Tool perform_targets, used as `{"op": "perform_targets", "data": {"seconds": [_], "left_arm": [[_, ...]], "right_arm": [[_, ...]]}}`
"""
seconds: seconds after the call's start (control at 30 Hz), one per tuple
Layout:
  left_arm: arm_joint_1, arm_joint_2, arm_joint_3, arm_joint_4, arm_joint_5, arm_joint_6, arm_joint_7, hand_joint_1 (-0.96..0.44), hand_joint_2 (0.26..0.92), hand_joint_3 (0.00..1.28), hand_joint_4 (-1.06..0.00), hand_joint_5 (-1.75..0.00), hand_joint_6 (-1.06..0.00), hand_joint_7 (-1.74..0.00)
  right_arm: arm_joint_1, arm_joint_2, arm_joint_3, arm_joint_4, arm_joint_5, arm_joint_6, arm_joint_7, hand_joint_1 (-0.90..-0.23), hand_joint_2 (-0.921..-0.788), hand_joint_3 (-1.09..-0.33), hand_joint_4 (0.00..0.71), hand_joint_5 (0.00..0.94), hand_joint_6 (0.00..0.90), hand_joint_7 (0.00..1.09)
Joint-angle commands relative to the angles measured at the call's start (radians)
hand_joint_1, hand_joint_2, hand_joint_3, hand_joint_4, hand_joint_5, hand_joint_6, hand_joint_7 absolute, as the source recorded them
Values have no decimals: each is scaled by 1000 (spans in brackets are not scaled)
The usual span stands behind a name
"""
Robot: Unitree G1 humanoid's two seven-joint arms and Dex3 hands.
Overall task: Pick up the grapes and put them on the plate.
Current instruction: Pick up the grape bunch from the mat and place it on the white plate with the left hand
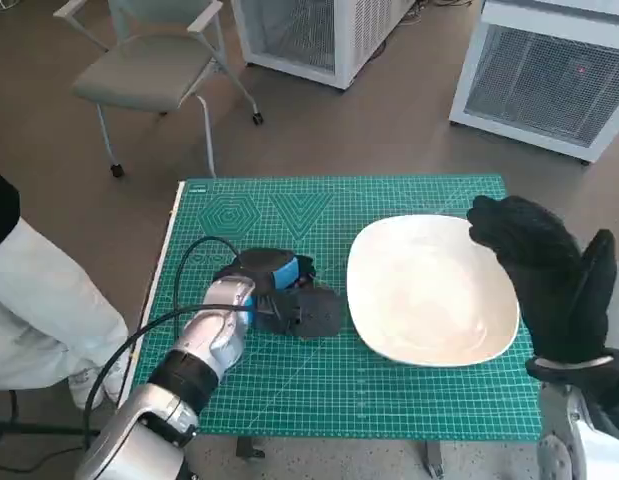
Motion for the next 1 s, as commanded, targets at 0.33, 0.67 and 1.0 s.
{"op": "perform_targets", "data": {"seconds": [0.33,0.67,1.0], "left_arm": [[10,28,18,-88,-25,7,-33,5,921,230,-454,-1461,-502,-1258],[47,80,51,-302,-29,34,-90,3,805,451,-452,-1444,-467,-1400],[70,143,121,-604,-32,83,-159,4,724,506,-560,-1415,-582,-1239]], "right_arm": [[-1,-6,-4,27,1,2,9,-320,-921,-602,364,917,258,1035],[-1,-5,-6,22,6,4,8,-320,-921,-602,366,915,259,1033],[-2,-1,-6,21,5,5,2,-320,-921,-602,367,912,260,1031]]}}
